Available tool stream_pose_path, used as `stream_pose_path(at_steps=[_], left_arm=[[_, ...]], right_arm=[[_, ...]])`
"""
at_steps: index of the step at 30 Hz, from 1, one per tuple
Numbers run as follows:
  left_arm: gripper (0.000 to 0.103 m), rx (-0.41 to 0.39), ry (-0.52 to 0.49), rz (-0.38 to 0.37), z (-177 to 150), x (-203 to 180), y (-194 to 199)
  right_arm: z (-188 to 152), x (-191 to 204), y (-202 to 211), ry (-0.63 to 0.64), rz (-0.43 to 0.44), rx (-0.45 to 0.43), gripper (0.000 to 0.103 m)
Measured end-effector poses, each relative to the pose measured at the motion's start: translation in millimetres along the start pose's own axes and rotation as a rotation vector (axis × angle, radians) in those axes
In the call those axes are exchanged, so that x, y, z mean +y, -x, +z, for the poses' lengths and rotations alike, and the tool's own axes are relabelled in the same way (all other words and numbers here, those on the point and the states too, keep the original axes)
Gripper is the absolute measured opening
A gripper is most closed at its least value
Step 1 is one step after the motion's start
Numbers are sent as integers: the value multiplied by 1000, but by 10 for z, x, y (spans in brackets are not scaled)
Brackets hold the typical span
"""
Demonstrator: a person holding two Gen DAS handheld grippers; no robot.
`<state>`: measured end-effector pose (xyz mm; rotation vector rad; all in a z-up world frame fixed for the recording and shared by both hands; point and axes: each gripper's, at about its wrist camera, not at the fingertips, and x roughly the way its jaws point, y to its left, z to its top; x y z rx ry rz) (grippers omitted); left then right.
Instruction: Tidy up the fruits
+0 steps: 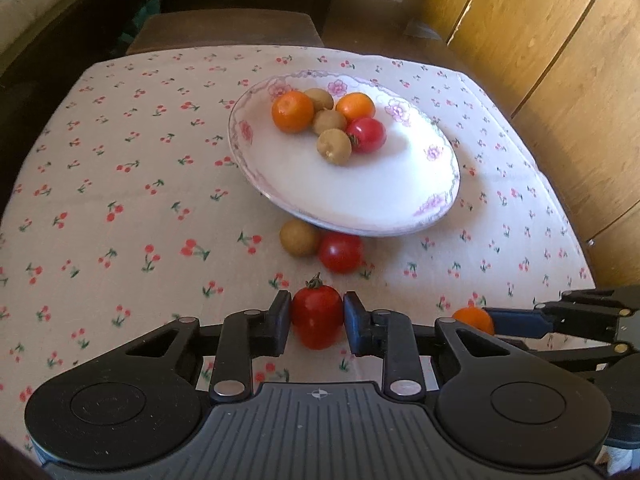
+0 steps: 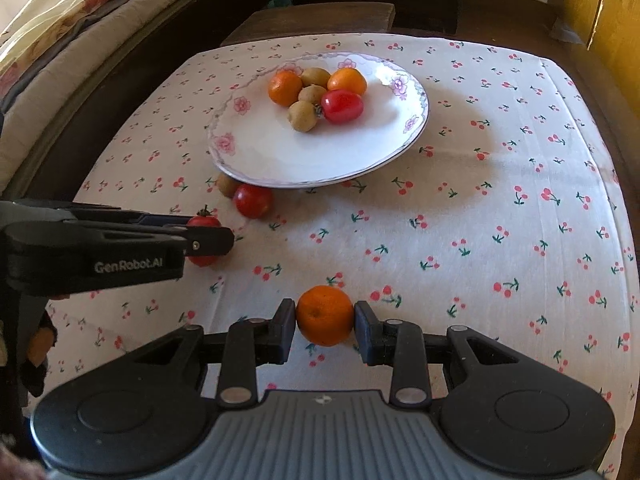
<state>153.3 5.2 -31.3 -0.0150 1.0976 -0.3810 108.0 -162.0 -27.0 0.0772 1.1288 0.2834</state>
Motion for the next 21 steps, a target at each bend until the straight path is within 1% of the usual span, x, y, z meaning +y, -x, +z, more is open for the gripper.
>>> stream_pose_path(at_steps=[4, 10, 13, 18, 21], left_arm=[[36, 4, 1, 11, -119, -53, 74], [36, 23, -5, 25, -400, -154, 209], [36, 25, -5, 46, -536, -183, 265], [37, 15, 21, 72, -643, -215, 397], [40, 1, 37, 91, -655, -242, 472]], right_arm=[[-89, 7, 59, 4, -4, 8, 33], [-220, -3, 104, 19, -17, 19, 33], [-289, -5, 132, 30, -27, 26, 33], [-393, 30, 146, 61, -53, 33, 33], [-430, 64, 160, 75, -60, 34, 33]])
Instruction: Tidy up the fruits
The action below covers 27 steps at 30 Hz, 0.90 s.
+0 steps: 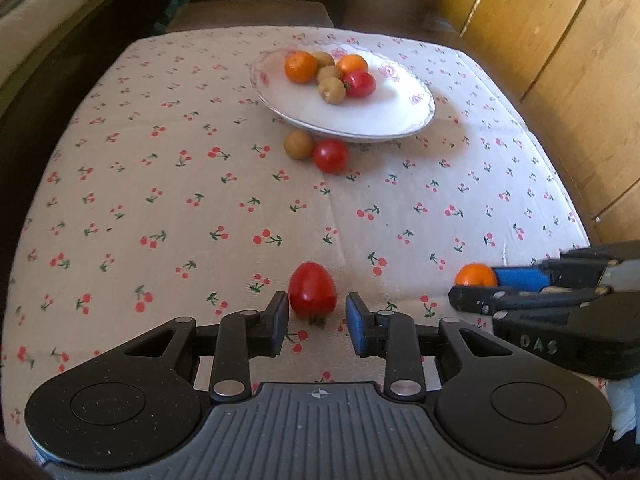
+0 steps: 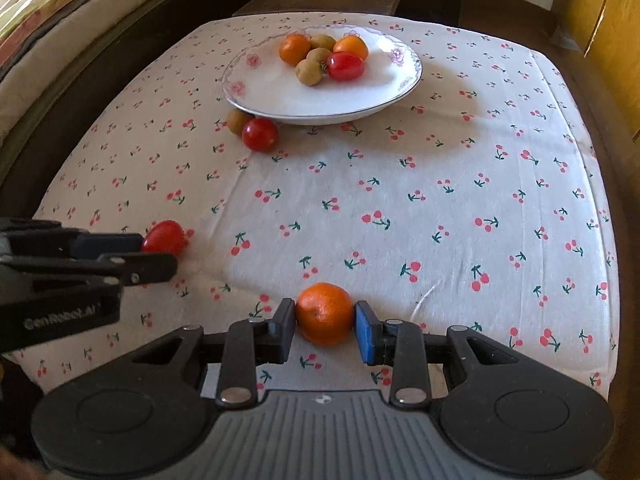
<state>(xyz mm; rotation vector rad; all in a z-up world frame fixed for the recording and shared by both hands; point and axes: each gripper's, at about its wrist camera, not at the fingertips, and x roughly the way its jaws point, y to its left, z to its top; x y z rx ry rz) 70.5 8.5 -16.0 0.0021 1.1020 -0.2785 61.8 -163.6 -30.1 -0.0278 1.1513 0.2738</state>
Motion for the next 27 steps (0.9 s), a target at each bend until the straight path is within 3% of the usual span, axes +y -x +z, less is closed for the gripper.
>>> stream_pose_path(at_steps=[3, 6, 10, 19, 27], left_arm=[[42, -5, 8, 33, 29, -60, 40], [51, -19, -11, 40, 63, -112, 27], [53, 3, 12, 17, 102, -56, -99], [47, 10, 46, 23, 96, 34, -198], [43, 22, 9, 37, 90, -20, -191]], right_arm=[[13, 17, -8, -5, 2, 6, 33], [32, 23, -27, 6, 5, 11, 34], [79, -34, -21, -25, 24, 6, 37], [153, -31, -88, -56, 32, 1, 39], [158, -41, -84, -57, 36, 16, 39]])
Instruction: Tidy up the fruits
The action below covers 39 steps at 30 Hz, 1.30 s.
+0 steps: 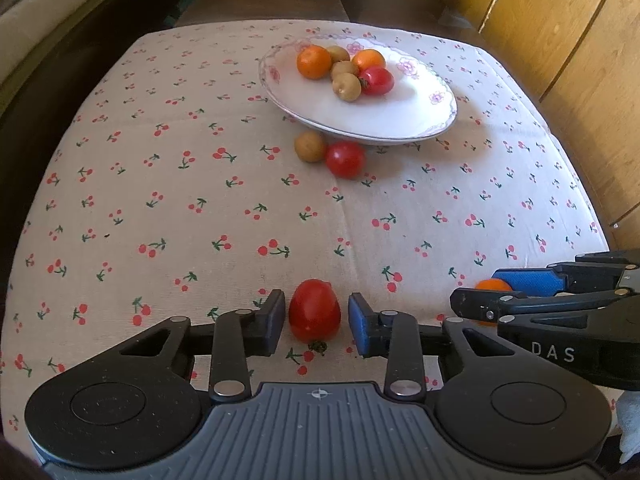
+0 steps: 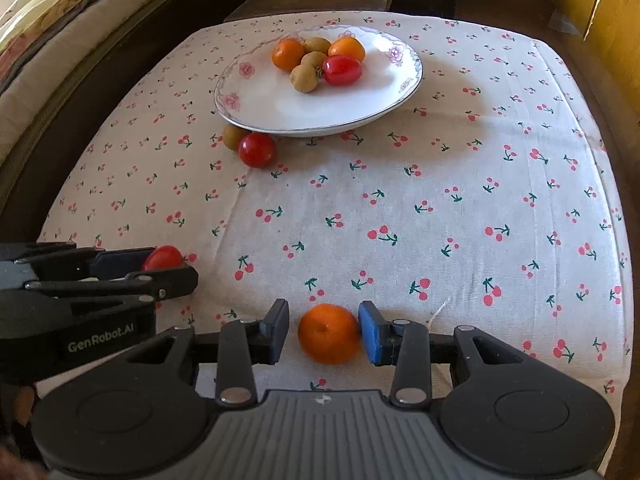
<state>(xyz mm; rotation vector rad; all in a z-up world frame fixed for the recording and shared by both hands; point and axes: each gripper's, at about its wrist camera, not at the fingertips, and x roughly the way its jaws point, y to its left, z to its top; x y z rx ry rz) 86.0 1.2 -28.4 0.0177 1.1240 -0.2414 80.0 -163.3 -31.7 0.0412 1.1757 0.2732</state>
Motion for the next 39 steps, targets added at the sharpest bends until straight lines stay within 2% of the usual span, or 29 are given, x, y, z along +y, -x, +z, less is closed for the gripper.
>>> stream_pose_path(at_steps=[7, 13, 18, 21, 22, 24, 26, 31, 39], left_arm=[[49, -3, -44, 1, -4, -148, -40], [56, -8, -3, -3, 16, -66, -36], [56, -15, 0, 0, 18, -69, -43], [49, -20, -10, 2, 15, -99, -43], [45, -20, -17, -2, 10, -116, -39], [43, -14, -26, -10, 2, -144, -44], [37, -13, -34, -8, 0, -162, -41], [36, -16, -37, -18, 3, -176, -10], [34, -47, -1, -57, 104, -138, 92]], right_arm=[[2, 7, -12, 7, -10, -4, 39], [19, -31, 16, -11, -14, -12, 39], [11, -48, 11, -17, -16, -15, 39], [-6, 23, -2, 24, -40, -16, 39], [-12, 26, 2, 27, -38, -17, 34], [-25, 33, 10, 30, -36, -17, 34], [-42, 35, 19, 32, -41, -19, 33], [-61, 37, 82, 32, -37, -16, 33], [15, 3, 213, 5, -15, -66, 32]])
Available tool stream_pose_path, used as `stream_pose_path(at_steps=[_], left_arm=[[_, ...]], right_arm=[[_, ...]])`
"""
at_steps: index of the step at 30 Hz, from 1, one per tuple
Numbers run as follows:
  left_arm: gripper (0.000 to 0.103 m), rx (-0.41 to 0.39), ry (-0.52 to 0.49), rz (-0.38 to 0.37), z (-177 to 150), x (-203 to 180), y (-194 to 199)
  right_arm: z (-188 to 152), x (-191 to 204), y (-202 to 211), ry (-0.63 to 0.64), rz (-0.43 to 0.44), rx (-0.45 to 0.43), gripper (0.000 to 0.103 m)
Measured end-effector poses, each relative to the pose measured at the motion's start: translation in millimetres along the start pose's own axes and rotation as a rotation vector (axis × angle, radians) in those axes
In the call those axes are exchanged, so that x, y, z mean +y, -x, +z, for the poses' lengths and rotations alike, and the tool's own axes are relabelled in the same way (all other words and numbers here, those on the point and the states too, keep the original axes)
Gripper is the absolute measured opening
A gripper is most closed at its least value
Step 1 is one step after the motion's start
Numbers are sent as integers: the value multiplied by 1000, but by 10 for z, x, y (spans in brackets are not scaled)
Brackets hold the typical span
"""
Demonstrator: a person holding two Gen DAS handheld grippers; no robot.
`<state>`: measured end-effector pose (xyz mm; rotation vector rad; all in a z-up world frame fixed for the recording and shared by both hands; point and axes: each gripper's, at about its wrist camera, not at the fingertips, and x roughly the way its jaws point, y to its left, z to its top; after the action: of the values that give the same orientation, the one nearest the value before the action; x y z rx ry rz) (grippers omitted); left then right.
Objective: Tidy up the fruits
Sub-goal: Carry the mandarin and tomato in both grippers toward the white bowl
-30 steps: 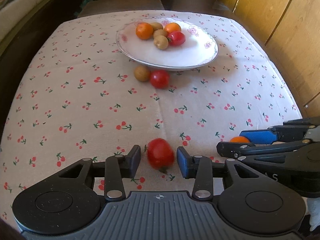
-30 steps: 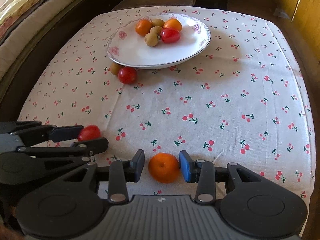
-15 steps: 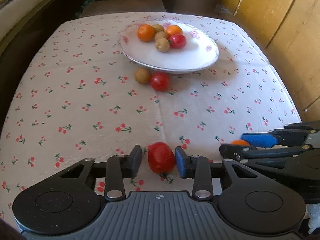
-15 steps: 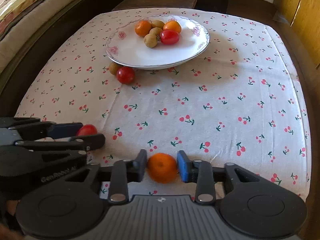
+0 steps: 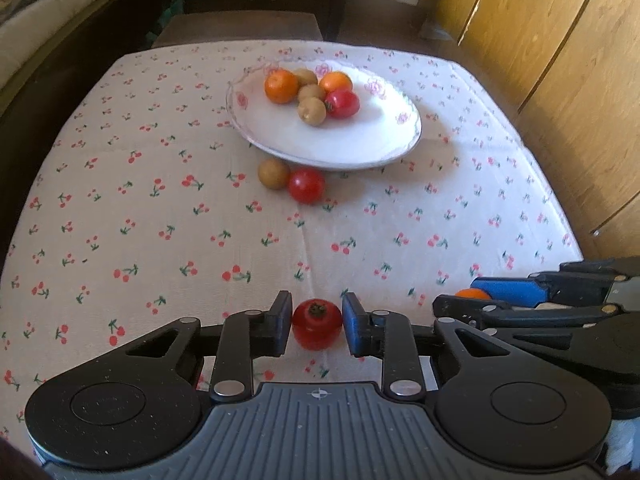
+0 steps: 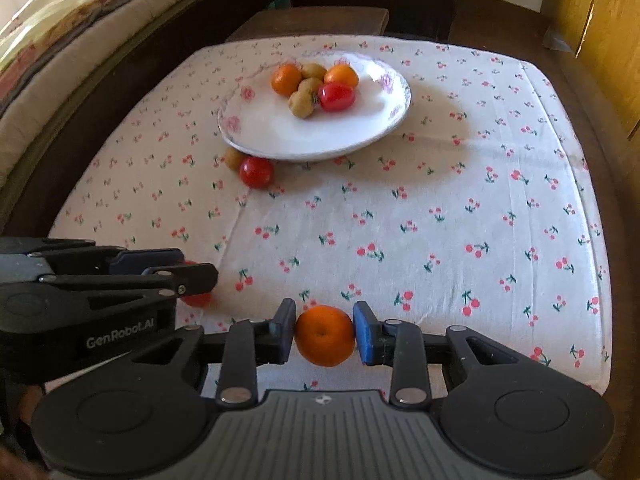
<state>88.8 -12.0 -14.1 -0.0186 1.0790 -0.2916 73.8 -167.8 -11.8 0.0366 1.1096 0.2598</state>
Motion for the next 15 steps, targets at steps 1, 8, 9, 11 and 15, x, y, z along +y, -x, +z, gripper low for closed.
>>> stream_pose_path(at_steps=[1, 8, 9, 11, 15], left_arm=[[33, -6, 5, -7, 29, -5, 6], [31, -41, -2, -25, 211, -48, 63], [31, -38, -3, -22, 216, -40, 50], [32, -29, 4, -6, 229, -19, -22], [36, -8, 62, -34, 298, 44, -155]], right_arm=[[21, 4, 13, -1, 4, -7, 33], [189, -14, 68, -20, 27, -48, 32], [199, -27, 65, -23, 24, -50, 32], [209, -65, 52, -35, 24, -46, 32], [202, -170, 46, -56, 14, -44, 32]])
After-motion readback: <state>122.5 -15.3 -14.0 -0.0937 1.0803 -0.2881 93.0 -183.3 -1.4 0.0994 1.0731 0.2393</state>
